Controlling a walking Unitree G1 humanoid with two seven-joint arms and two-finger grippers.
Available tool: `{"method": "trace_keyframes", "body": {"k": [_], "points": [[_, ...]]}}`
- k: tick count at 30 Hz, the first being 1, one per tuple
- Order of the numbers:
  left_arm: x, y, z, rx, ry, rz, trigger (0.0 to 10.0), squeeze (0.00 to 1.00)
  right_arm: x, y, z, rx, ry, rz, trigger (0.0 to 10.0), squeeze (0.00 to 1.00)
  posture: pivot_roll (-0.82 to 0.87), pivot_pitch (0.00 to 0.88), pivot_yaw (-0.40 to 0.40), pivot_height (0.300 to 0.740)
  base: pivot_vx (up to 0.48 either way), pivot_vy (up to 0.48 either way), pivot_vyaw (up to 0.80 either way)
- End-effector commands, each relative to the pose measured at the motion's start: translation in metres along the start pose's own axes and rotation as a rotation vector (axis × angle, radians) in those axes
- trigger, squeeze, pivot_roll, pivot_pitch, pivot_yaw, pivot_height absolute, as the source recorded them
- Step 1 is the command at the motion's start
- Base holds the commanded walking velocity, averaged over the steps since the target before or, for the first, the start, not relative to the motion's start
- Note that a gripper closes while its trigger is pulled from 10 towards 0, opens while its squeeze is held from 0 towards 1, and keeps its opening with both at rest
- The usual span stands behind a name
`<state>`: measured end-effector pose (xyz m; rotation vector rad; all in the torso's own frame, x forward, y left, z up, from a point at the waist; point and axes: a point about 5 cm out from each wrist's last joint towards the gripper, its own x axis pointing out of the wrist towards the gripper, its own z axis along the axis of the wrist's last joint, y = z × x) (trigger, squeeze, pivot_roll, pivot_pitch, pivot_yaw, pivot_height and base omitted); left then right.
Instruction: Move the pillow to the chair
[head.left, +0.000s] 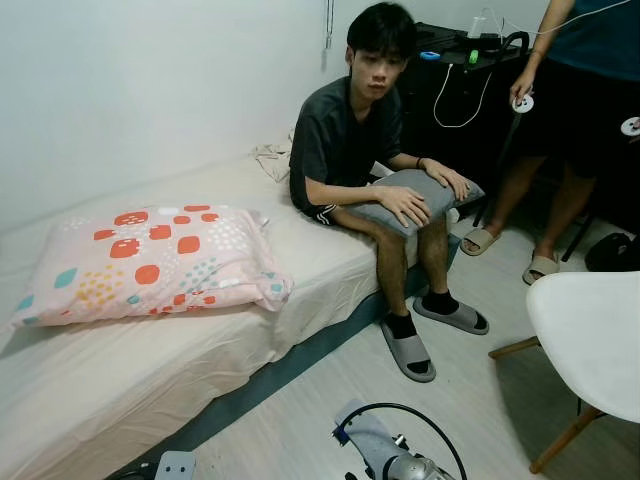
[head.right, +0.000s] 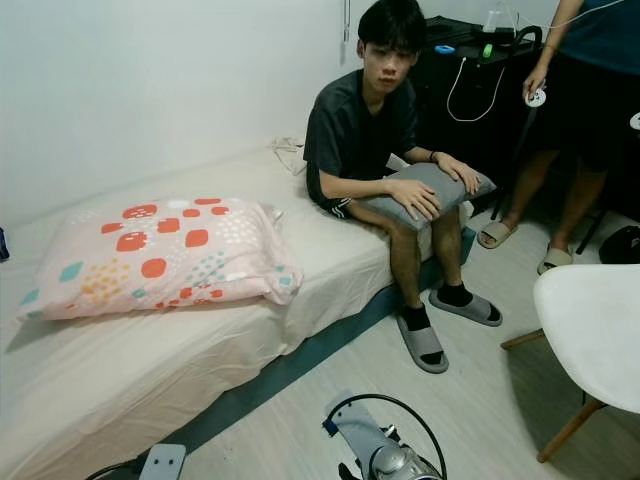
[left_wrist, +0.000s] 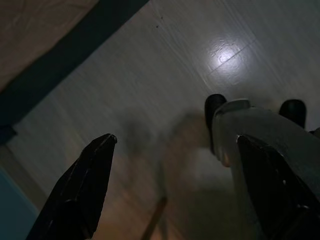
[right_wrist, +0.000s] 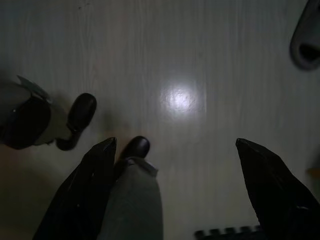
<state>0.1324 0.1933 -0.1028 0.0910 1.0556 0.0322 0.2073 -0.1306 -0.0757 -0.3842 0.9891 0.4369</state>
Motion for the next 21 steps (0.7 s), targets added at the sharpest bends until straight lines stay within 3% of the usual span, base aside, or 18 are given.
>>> {"method": "trace_keyframes", "body": {"k": [1,6,16,21], "points": [[0.000,0.006,0.000,0.024,0.011,0.005,10.0,0.00,0.000,0.000,-0.002,0.037,0.008,-0.007,10.0,0.00,-0.02,0.000,0.050,0.740,0.000,0.000,0.00],[0.001,-0.003,0.003,0.005,0.000,-0.011,10.0,0.00,-0.001,-0.001,-0.012,0.064,0.028,-0.006,10.0,0.00,-0.01,0.000,0.006,0.740,0.000,0.000,0.00],[0.000,-0.019,-0.001,-0.057,0.008,-0.030,10.0,0.00,-0.003,-0.010,-0.011,-0.018,0.040,-0.010,10.0,0.00,0.02,0.000,-0.053,0.740,0.000,0.000,0.00],[-0.001,-0.019,-0.006,-0.069,0.015,-0.023,10.0,0.00,-0.002,-0.007,-0.008,-0.055,0.041,-0.003,10.0,0.00,0.02,0.000,-0.059,0.740,0.244,0.000,0.00]]}}
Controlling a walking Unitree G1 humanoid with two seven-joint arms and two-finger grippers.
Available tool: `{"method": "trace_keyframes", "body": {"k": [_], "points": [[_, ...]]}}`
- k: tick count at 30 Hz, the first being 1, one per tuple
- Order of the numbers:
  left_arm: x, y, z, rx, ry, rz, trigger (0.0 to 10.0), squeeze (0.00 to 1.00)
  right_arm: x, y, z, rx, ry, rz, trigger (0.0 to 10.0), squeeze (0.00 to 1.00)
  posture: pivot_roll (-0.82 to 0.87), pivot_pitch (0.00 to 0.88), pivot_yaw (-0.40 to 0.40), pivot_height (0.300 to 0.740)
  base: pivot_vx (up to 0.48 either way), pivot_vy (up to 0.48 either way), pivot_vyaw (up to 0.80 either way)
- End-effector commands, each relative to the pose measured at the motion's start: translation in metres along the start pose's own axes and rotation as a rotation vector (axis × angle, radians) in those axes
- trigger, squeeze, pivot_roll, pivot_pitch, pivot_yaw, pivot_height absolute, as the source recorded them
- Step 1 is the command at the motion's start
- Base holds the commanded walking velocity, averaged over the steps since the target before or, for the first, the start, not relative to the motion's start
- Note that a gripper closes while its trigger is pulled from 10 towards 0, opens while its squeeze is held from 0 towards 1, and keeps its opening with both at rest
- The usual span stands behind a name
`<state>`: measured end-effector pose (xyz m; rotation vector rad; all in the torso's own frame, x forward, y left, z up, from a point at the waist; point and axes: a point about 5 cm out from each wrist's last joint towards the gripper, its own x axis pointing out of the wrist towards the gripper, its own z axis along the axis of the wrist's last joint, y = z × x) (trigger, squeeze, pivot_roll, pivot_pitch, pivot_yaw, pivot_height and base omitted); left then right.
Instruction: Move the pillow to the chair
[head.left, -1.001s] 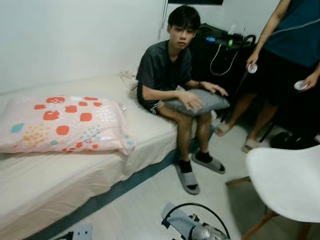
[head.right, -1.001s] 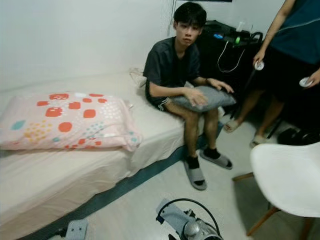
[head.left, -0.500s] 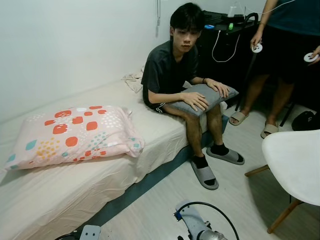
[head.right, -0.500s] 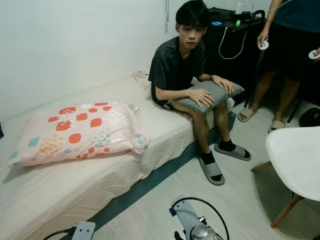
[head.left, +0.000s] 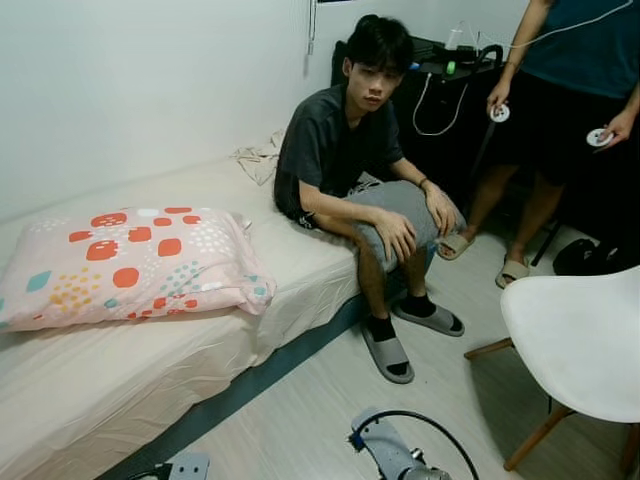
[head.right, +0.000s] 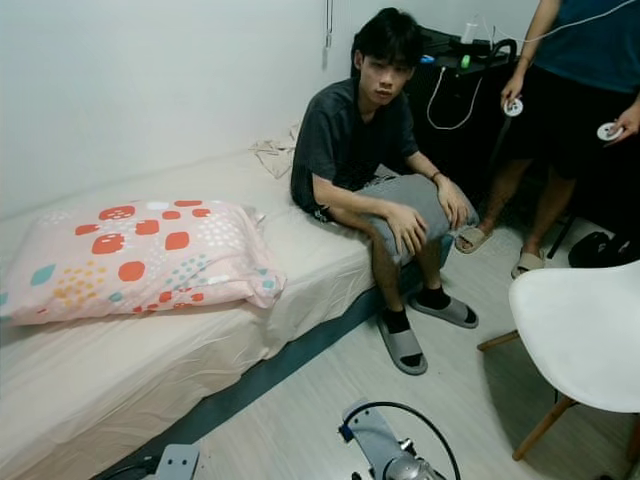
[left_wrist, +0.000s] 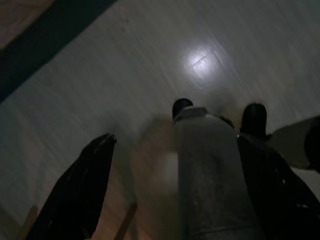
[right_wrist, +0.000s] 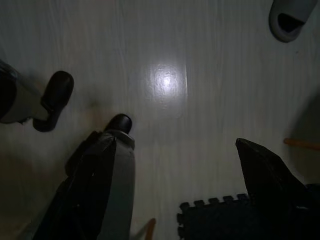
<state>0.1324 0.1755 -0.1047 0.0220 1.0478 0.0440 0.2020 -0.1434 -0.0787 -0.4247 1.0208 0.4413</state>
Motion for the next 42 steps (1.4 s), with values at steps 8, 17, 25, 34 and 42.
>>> {"method": "trace_keyframes", "body": {"k": [8,17,25,34,42], "points": [[-0.002,0.000,-0.010,-0.005,0.023,-0.003,10.0,0.00,0.000,-0.004,0.008,-0.055,-0.011,-0.007,10.0,0.00,0.02,0.000,-0.059,0.740,0.306,0.000,0.00],[-0.003,0.000,-0.013,-0.005,0.026,-0.006,10.0,0.00,-0.007,-0.030,-0.004,-0.063,-0.026,-0.018,10.0,0.00,0.01,0.000,-0.062,0.740,0.366,0.000,0.00],[-0.003,-0.003,-0.014,-0.006,0.030,-0.016,10.0,0.00,-0.007,-0.021,-0.018,-0.082,-0.017,0.019,10.0,0.00,0.00,0.000,-0.064,0.740,0.372,0.000,0.40],[-0.003,-0.005,-0.015,-0.005,0.032,-0.022,10.0,0.00,-0.004,-0.009,-0.013,-0.088,-0.016,0.017,10.0,0.00,0.00,0.000,-0.062,0.740,0.384,0.000,0.44],[-0.003,-0.006,-0.013,-0.026,0.028,-0.023,10.0,0.00,-0.003,-0.006,-0.009,-0.097,-0.037,0.061,10.0,0.00,-0.01,0.000,-0.058,0.740,0.377,0.000,0.30]]}}
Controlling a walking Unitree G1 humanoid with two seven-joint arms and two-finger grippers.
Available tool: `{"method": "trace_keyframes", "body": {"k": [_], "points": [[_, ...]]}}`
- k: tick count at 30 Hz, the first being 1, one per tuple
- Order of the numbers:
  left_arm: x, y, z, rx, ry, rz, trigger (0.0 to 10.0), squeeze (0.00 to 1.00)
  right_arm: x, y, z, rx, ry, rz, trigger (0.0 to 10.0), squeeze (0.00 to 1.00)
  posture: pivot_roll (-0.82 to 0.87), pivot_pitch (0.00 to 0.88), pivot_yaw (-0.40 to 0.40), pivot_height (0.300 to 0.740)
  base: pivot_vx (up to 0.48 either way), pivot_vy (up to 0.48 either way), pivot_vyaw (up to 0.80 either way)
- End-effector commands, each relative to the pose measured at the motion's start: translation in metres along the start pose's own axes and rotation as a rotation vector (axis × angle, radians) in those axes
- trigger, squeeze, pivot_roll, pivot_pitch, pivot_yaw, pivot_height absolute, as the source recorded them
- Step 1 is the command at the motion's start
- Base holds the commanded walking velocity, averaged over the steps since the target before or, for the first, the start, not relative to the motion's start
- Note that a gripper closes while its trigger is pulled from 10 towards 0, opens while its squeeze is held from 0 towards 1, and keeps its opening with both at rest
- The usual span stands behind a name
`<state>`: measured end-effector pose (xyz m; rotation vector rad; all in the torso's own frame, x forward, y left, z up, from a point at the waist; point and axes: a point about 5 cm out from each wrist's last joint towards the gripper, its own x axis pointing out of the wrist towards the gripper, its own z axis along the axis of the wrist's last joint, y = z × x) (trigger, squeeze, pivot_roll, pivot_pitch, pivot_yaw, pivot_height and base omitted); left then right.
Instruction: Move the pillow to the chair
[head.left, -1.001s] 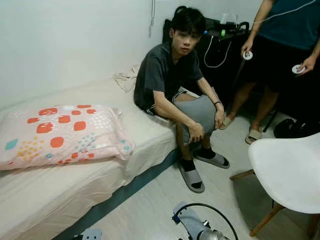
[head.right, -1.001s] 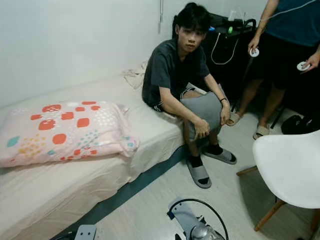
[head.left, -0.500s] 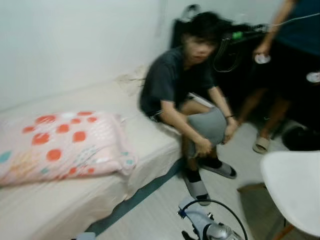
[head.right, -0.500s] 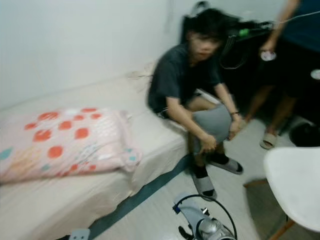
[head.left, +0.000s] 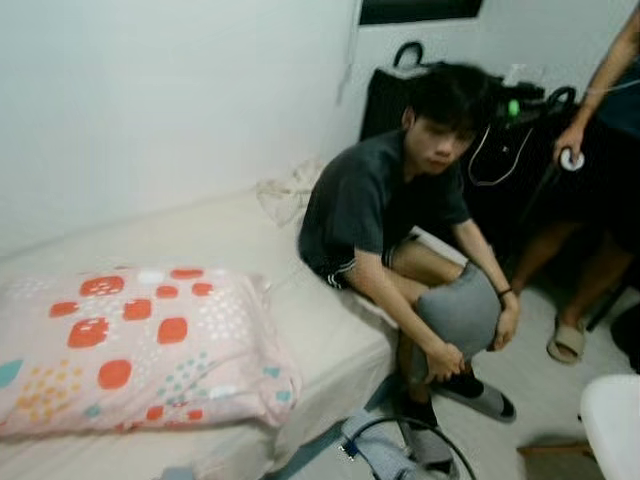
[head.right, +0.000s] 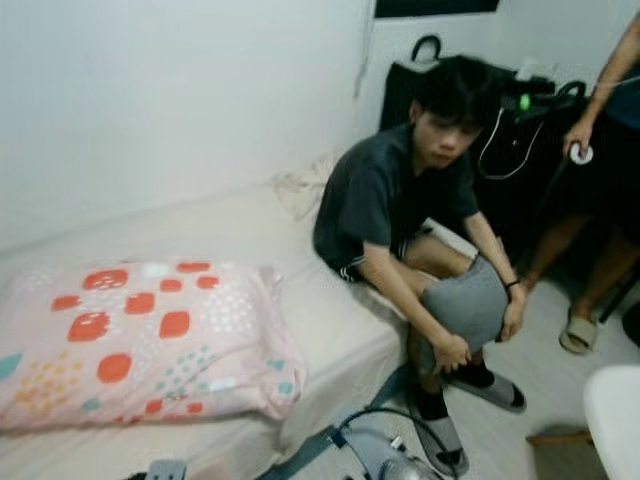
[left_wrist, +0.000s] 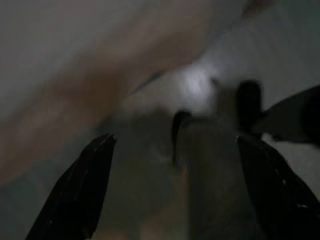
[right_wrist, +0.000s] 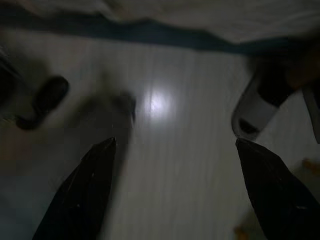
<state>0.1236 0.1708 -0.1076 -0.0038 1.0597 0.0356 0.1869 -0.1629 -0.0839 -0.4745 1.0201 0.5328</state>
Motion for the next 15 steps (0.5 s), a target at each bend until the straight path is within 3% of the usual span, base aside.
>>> {"method": "trace_keyframes", "body": {"k": [1,15], "points": [[-0.0007,-0.0014,-0.0042,-0.031,0.013,0.000,10.0,0.00,0.0018,0.0004,0.0147,-0.006,-0.041,0.007,10.0,0.00,-0.01,0.000,-0.058,0.740,0.244,0.000,0.79],[-0.0001,-0.0038,-0.0032,-0.008,0.023,-0.009,10.0,0.00,-0.0008,-0.0071,0.0107,-0.010,-0.045,0.005,10.0,0.00,-0.03,0.000,-0.058,0.740,0.017,0.000,0.77]]}}
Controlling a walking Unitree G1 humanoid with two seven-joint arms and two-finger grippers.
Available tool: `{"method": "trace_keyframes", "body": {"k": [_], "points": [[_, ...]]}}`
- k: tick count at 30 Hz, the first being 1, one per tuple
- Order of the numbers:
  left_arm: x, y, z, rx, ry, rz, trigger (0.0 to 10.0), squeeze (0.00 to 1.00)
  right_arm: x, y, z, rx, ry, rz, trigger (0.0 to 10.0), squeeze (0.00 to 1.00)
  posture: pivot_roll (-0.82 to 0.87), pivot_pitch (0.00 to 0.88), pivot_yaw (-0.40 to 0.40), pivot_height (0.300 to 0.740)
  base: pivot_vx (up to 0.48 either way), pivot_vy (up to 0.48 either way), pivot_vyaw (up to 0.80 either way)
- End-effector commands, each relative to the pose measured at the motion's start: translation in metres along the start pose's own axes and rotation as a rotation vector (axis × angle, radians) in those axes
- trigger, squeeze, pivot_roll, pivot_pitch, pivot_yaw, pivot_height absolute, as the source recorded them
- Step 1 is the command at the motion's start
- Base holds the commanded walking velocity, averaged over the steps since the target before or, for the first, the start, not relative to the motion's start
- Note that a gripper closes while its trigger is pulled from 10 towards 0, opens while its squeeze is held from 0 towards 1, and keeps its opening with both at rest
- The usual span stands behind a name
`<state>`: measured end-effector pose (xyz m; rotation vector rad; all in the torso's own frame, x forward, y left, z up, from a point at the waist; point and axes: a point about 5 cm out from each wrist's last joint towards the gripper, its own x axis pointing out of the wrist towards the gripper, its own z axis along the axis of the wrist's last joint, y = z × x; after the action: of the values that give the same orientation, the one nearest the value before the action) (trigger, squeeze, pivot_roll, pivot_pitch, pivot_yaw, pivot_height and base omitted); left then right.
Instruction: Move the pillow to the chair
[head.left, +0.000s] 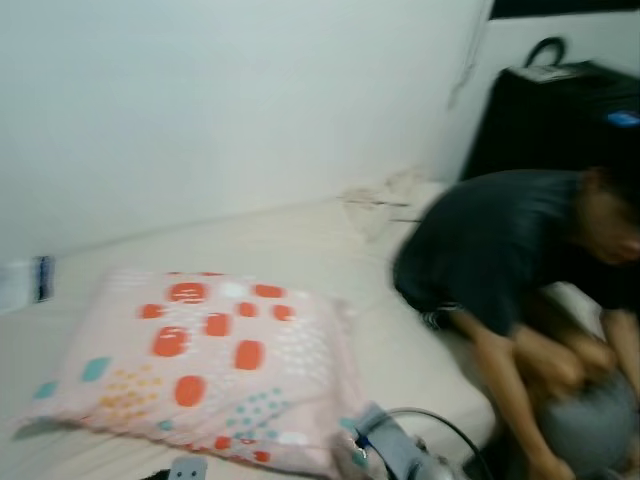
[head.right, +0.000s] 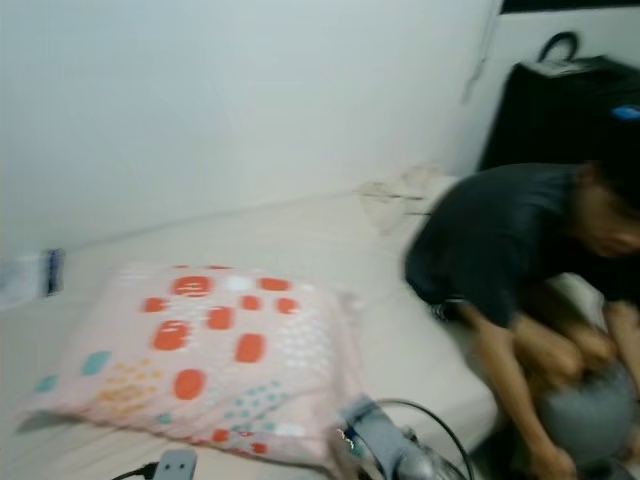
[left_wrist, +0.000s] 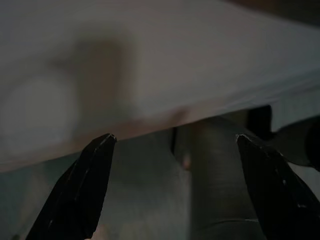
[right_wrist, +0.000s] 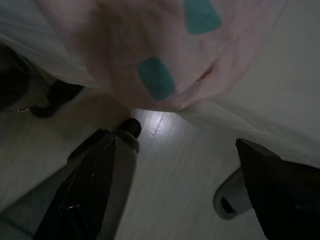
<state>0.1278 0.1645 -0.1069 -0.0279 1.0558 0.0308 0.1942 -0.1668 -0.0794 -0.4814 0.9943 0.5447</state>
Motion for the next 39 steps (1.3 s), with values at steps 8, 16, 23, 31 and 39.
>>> {"method": "trace_keyframes", "body": {"k": [8,16,23,31,39], "points": [[-0.002,0.003,-0.008,0.014,0.035,0.008,10.0,0.00,0.001,-0.001,0.007,0.012,-0.024,-0.019,10.0,0.00,-0.03,0.001,-0.061,0.740,0.000,0.000,0.00],[-0.002,0.004,-0.010,0.054,0.051,0.020,10.0,0.00,0.001,-0.001,0.009,0.011,-0.025,-0.017,10.0,0.00,-0.02,0.000,-0.060,0.740,-0.117,0.000,0.00],[-0.002,0.003,-0.011,0.076,0.053,0.019,10.0,0.00,0.001,-0.002,0.009,0.014,-0.021,-0.016,10.0,0.00,-0.02,0.000,-0.061,0.740,-0.380,0.000,0.00],[-0.002,0.003,-0.011,0.084,0.050,0.021,10.0,0.00,0.002,0.006,0.003,0.005,0.001,-0.014,10.0,0.00,-0.02,0.000,-0.063,0.740,-0.382,0.000,0.00],[-0.002,0.004,-0.010,0.077,0.048,0.022,10.0,0.00,0.002,0.008,-0.002,0.008,0.010,-0.012,10.0,0.00,-0.02,0.000,-0.059,0.740,-0.195,0.000,0.00]]}}
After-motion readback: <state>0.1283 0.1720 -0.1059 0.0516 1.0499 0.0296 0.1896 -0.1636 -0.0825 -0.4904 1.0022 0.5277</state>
